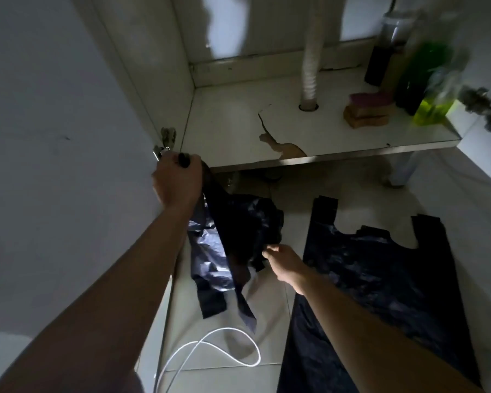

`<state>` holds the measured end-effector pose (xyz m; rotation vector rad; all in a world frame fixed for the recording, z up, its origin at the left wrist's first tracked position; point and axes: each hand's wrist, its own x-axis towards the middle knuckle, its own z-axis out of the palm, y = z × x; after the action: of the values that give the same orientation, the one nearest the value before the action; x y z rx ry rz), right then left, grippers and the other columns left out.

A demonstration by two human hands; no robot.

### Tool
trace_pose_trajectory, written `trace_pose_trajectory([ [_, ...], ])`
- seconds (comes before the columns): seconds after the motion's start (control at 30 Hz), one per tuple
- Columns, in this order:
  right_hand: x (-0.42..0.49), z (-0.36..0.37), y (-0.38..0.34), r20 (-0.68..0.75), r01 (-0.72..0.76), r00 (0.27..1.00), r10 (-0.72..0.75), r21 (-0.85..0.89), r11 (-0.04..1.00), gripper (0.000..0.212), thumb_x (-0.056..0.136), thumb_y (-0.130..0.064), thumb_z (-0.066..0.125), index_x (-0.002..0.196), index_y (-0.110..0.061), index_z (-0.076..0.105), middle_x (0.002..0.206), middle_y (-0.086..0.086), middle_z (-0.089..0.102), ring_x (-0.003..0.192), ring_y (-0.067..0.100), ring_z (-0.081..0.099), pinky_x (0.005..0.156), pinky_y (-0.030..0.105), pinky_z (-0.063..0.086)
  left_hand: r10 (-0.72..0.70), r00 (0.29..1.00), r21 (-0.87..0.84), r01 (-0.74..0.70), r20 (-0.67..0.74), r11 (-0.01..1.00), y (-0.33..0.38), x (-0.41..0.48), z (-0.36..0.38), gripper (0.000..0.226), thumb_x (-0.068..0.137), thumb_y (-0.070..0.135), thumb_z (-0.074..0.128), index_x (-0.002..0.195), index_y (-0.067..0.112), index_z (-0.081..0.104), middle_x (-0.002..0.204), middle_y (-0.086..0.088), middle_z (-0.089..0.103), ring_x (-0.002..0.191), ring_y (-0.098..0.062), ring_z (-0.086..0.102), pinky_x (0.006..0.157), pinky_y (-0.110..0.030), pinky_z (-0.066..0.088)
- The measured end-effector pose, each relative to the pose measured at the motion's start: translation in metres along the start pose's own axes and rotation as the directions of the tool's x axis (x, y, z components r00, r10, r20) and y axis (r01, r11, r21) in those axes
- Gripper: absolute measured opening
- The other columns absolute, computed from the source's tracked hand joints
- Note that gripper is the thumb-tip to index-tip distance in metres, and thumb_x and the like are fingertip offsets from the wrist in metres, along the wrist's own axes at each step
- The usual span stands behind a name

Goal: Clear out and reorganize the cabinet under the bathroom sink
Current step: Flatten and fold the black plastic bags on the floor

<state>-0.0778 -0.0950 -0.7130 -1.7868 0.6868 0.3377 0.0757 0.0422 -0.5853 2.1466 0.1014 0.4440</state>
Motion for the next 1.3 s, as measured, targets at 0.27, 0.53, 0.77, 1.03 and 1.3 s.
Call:
trace_pose_trajectory([
  [0.27, -0.051, -0.031, -0.046, 0.341, 0.056, 0.933, 0.110, -0.444, 0.894, 0.044, 0.086, -0.042, 0.064, 0.126, -0.028, 0.053, 0.132, -0.001, 0.059, 0.096, 0.026, 0.073, 0.088, 0.041, 0.058, 0.105, 0.994, -0.043, -0.105, -0.023, 0.994, 0.096, 0.020, -0.045, 0.020, 0.080, 0.040, 0.061, 0.081, 0.020, 0.063, 0.075, 0.005, 0.062, 0.069, -0.015, 0.056, 0.063, -0.022, 0.039],
  [0.53, -0.115, -0.098, -0.123, 0.160, 0.362, 0.911, -0.381, 0.137, 0.922, 0.117, 0.063, -0.061, 0.085, 0.150, -0.046, 0.009, 0.146, -0.018, 0.026, 0.134, 0.010, 0.034, 0.102, 0.027, 0.039, 0.127, 0.975, -0.133, -0.103, 0.182, 0.986, 0.185, 0.012, -0.055, 0.026, 0.061, 0.045, 0.057, 0.058, 0.021, 0.050, 0.073, -0.011, 0.071, 0.069, -0.027, 0.071, 0.068, -0.042, 0.060],
  [0.77, -0.152, -0.114, -0.145, -0.405, 0.623, 0.739, -0.538, 0.109, 0.774, 0.061, 0.070, -0.059, 0.080, 0.101, -0.027, 0.039, 0.109, 0.000, 0.052, 0.097, 0.016, 0.058, 0.079, 0.033, 0.055, 0.223, 0.962, -0.164, -0.197, 0.158, 0.967, 0.245, -0.016, -0.060, 0.015, 0.070, 0.024, 0.066, 0.078, 0.012, 0.062, 0.076, -0.004, 0.065, 0.075, -0.025, 0.066, 0.069, -0.040, 0.058],
  [1.03, -0.169, -0.142, -0.137, -0.552, 0.498, 0.616, -0.561, -0.279, 0.821, 0.022, 0.089, -0.037, 0.059, 0.088, -0.025, 0.041, 0.094, -0.009, 0.041, 0.076, 0.012, 0.050, 0.070, 0.033, 0.049, 0.228, 0.957, -0.204, -0.190, 0.181, 0.960, 0.270, -0.041, -0.044, 0.011, 0.076, 0.019, 0.067, 0.082, 0.010, 0.062, 0.081, -0.005, 0.065, 0.082, -0.024, 0.063, 0.064, -0.028, 0.046],
  [1.3, -0.180, -0.223, -0.129, -0.521, 0.312, 0.653, -0.550, -0.476, 0.822, 0.010, 0.085, -0.036, 0.059, 0.091, -0.028, 0.056, 0.089, -0.005, 0.061, 0.078, 0.015, 0.059, 0.066, 0.031, 0.050, 0.256, 0.909, -0.159, -0.214, 0.328, 0.964, 0.266, -0.037, -0.041, 0.035, 0.076, 0.039, 0.080, 0.092, 0.012, 0.064, 0.090, 0.000, 0.062, 0.089, -0.017, 0.060, 0.072, -0.027, 0.044],
])
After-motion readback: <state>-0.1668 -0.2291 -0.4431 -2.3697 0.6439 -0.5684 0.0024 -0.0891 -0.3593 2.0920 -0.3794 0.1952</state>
